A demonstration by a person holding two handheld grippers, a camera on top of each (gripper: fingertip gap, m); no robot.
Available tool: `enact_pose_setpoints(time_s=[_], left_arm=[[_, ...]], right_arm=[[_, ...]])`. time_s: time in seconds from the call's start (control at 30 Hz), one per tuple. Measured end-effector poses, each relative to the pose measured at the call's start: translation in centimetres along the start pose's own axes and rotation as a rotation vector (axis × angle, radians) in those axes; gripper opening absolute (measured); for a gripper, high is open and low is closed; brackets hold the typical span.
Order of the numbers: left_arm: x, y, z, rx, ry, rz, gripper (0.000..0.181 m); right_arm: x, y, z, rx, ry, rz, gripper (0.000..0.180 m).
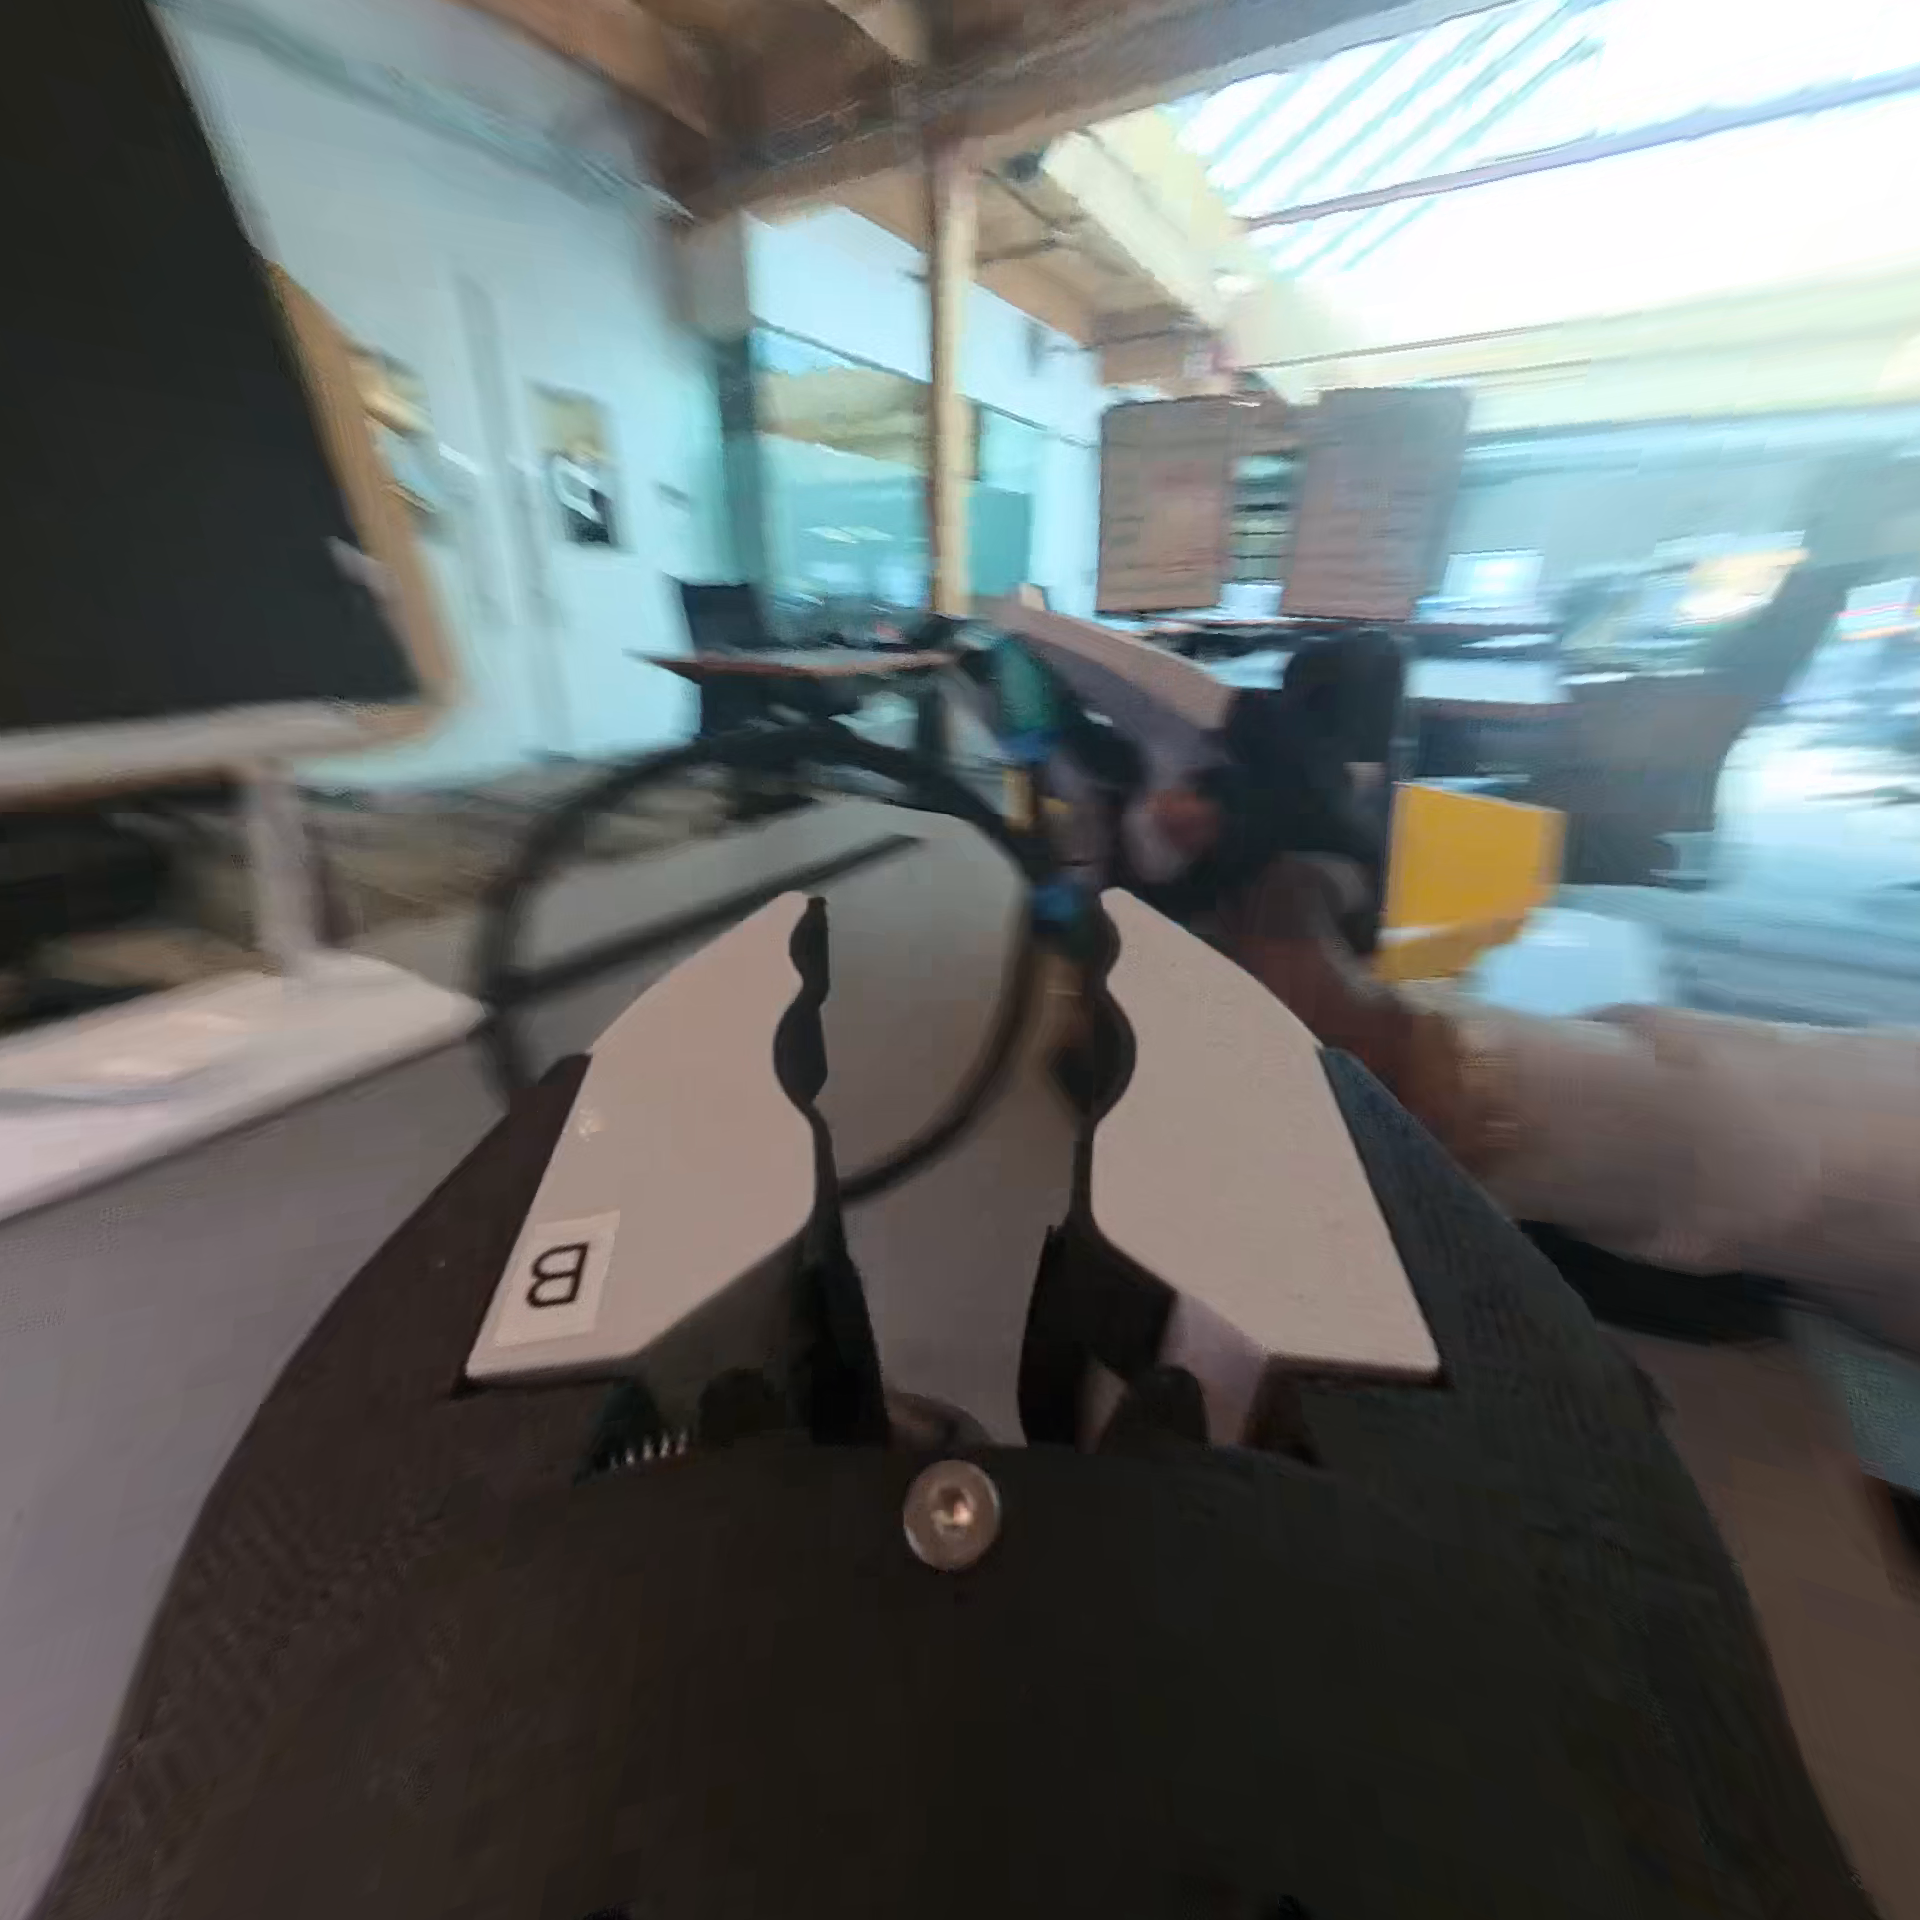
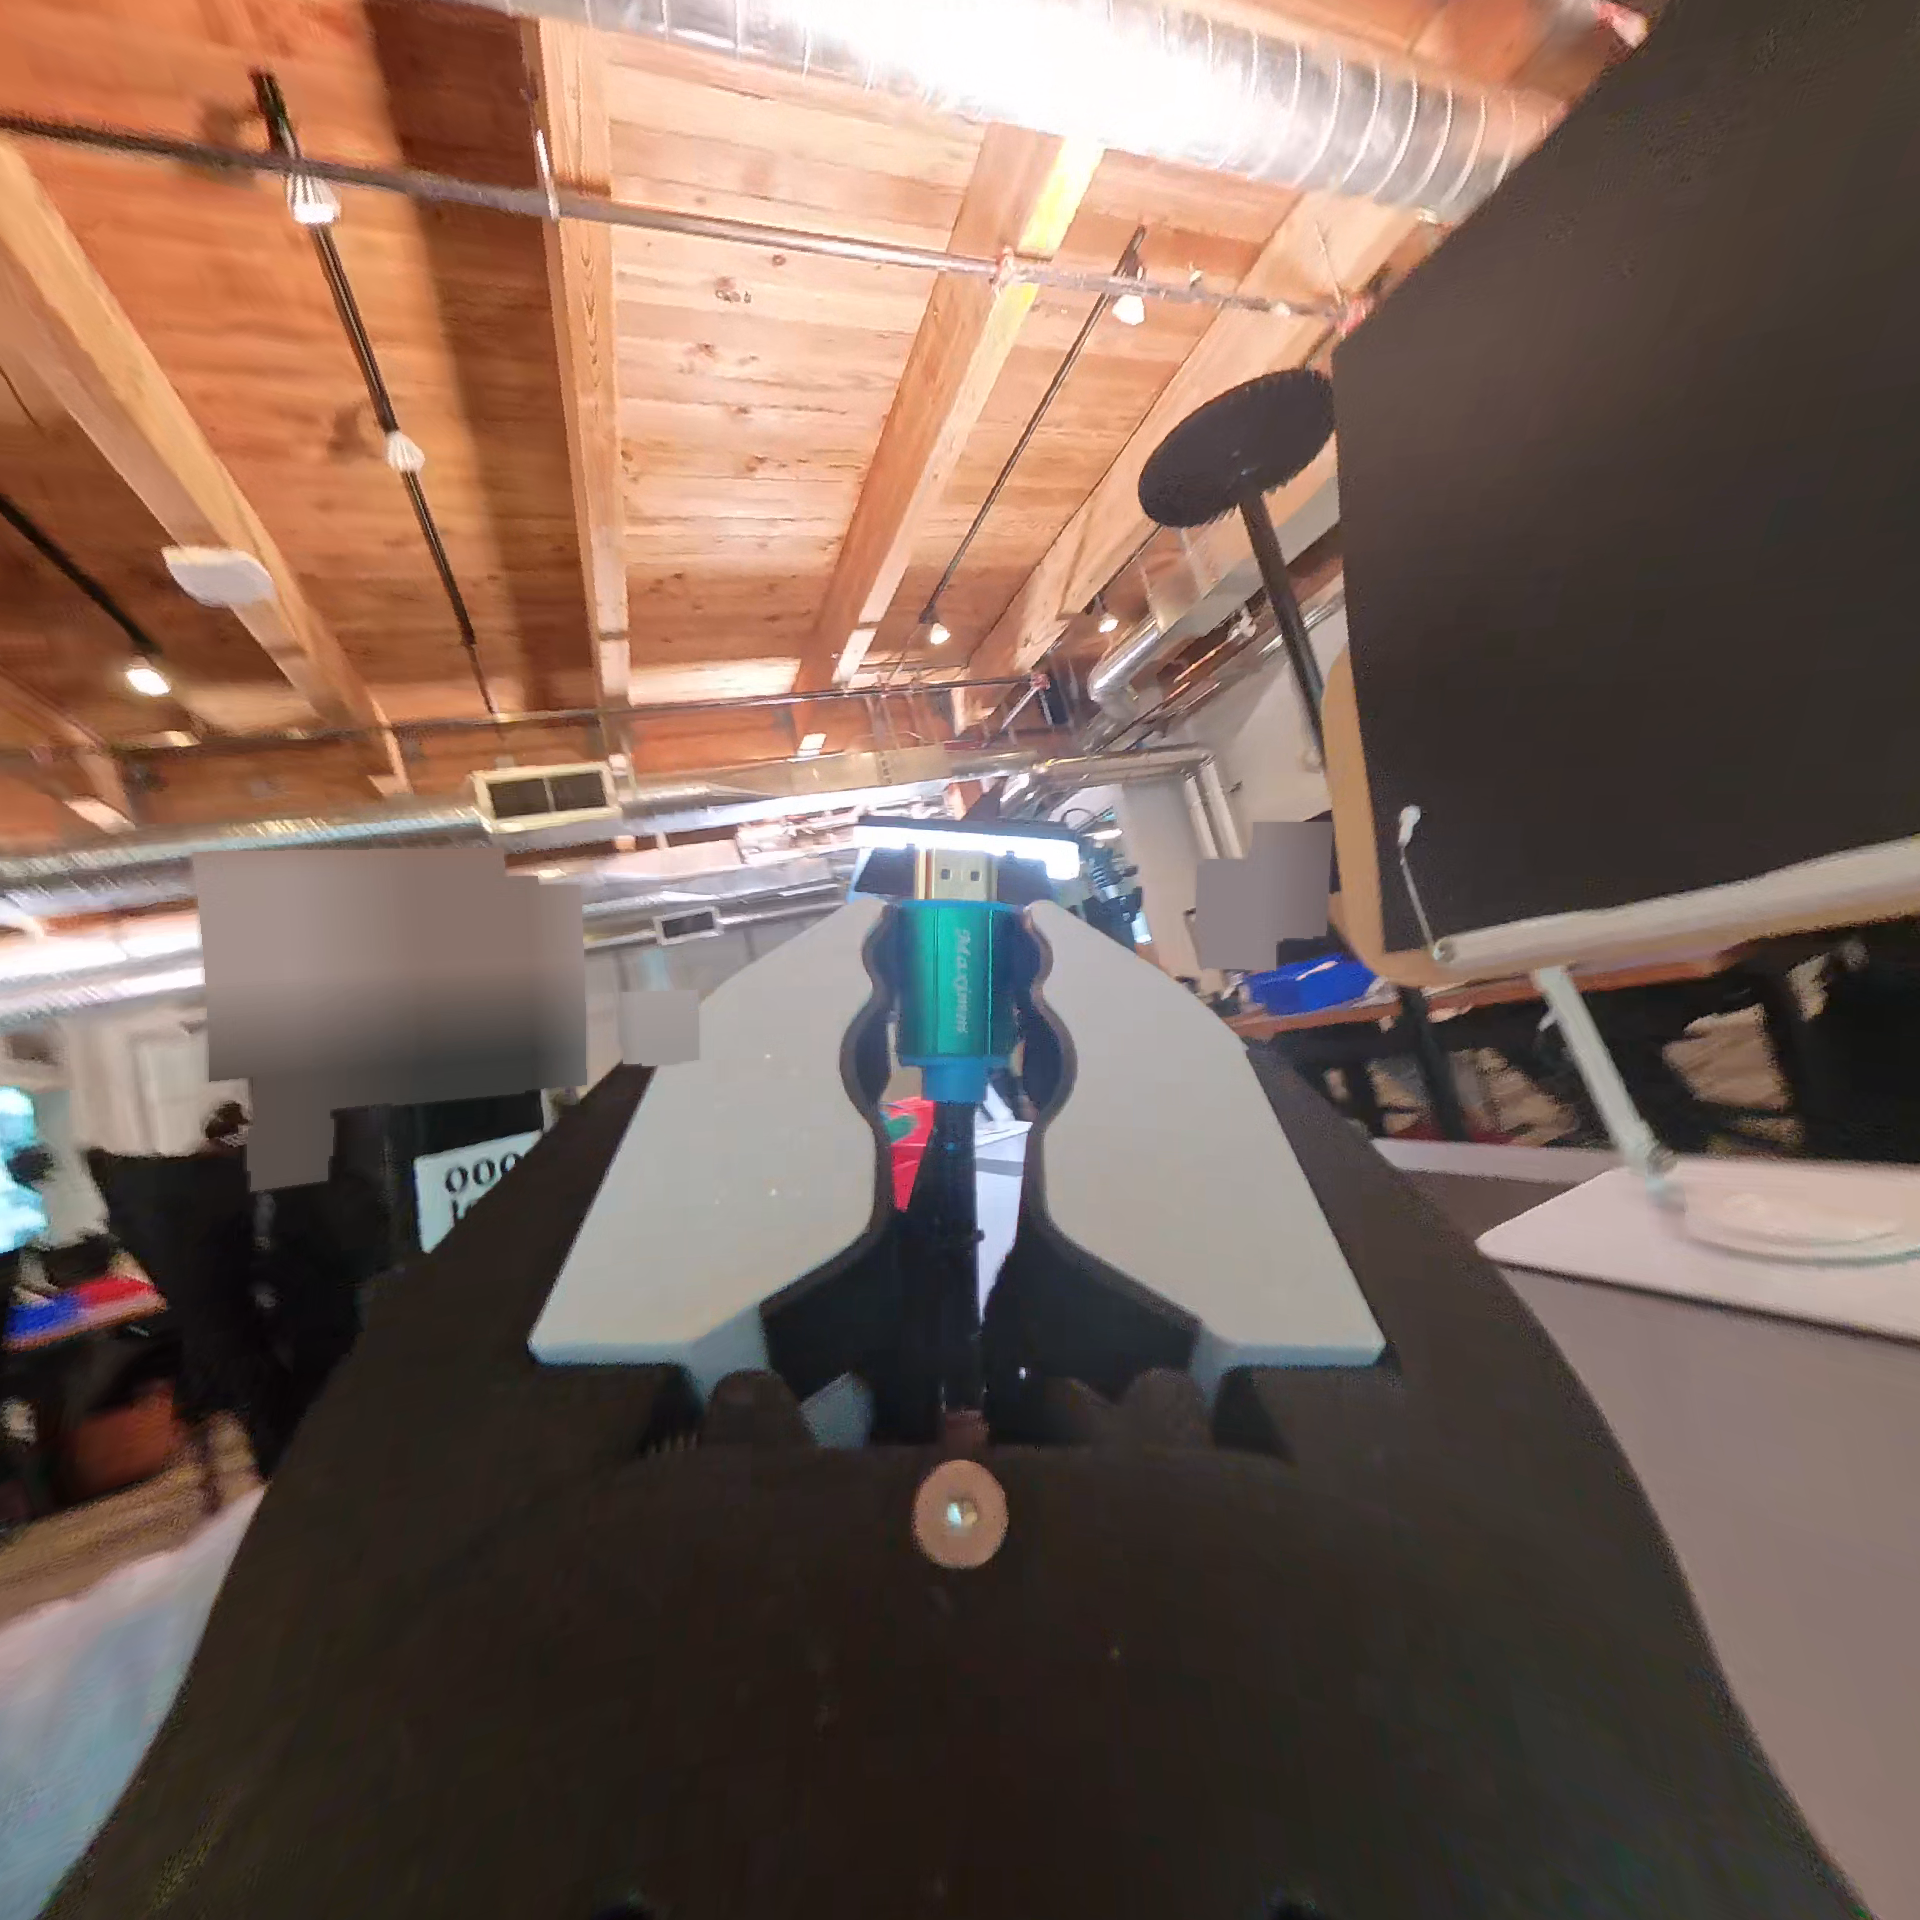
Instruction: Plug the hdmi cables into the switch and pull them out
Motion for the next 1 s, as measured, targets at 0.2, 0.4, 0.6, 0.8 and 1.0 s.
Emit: enact_pose_setpoints(time_s=[0.2,0.4,0.6,0.8,1.0], left_arm=[[2.9,-3.0,-2.0,0.19,0.219,0.16,0.041],[4.1,-3.0,-1.8,0.118,0.064,0.253,0.025],[5.0,-1.7,0.7,-0.189,-0.376,0.426,0.022],[4.3,-1.6,1.9,-0.342,-0.457,0.362,0.026],[4.2,-1.6,1.7,-0.395,-0.571,0.354,0.014]], right_arm=[[1.4,-1.0,2.4,0.011,0.199,0.014,0.021],[2.7,-1.7,3.1,-0.016,0.23,0.066,0.021],[3.5,-1.5,1.4,0.062,0.23,0.187,0.019],[2.9,-1.4,1.2,0.144,0.289,0.163,0.018],[1.8,-0.8,0.7,0.213,0.292,0.104,0.018]])
Point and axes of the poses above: each gripper's, where its closed fingertips meet, y back along the fingers, x out of its underside, z = x × y across the jaws, the point moved 2 cm from there along y, back along the fingers, and after that the axes turned 9 degrees about z, right-handed, at the moved point
